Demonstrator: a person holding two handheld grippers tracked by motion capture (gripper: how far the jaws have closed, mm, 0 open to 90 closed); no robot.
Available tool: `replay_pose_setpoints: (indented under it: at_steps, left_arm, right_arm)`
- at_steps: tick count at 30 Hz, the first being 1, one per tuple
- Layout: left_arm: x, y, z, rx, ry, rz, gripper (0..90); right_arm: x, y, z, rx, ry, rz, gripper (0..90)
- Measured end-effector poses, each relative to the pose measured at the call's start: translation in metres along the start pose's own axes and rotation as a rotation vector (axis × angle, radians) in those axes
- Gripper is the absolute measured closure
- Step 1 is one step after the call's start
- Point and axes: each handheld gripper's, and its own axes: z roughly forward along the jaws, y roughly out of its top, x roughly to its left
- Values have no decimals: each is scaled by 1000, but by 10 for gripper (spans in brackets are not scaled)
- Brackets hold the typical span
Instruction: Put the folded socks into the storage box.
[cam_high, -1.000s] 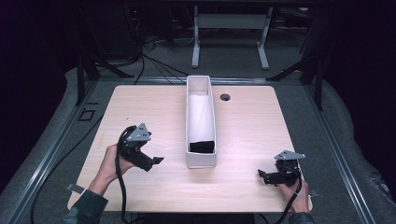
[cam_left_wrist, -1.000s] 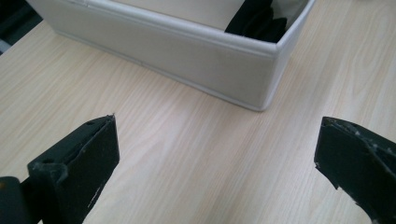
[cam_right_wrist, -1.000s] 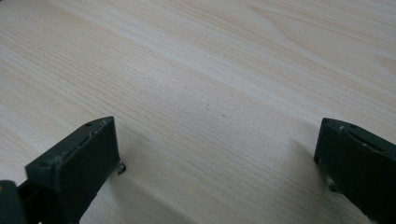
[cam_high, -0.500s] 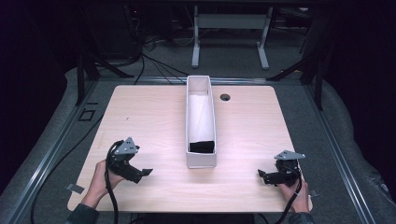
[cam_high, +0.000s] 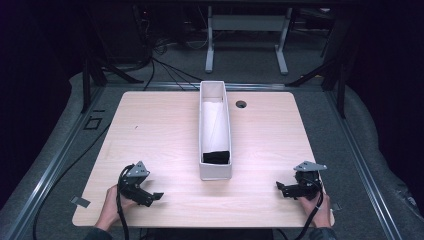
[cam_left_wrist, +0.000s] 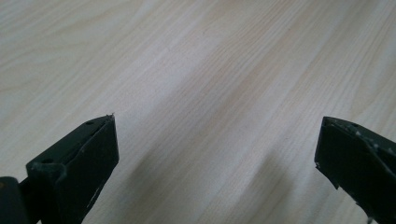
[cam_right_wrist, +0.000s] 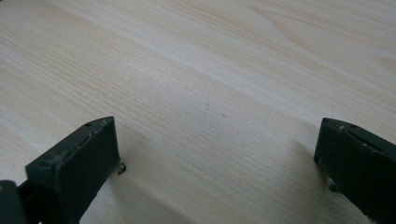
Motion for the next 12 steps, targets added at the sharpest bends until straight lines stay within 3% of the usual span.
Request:
replay_pose_setpoints:
  at_steps: [4,12]
  left_arm:
    - [-1,-4,8,8,22,9,0]
    - [-2,-9,12,-46,56,11,0]
  right_arm:
    - [0,0,0,-1,-1,-2,0]
    - [0,0,0,-1,-2,1,0]
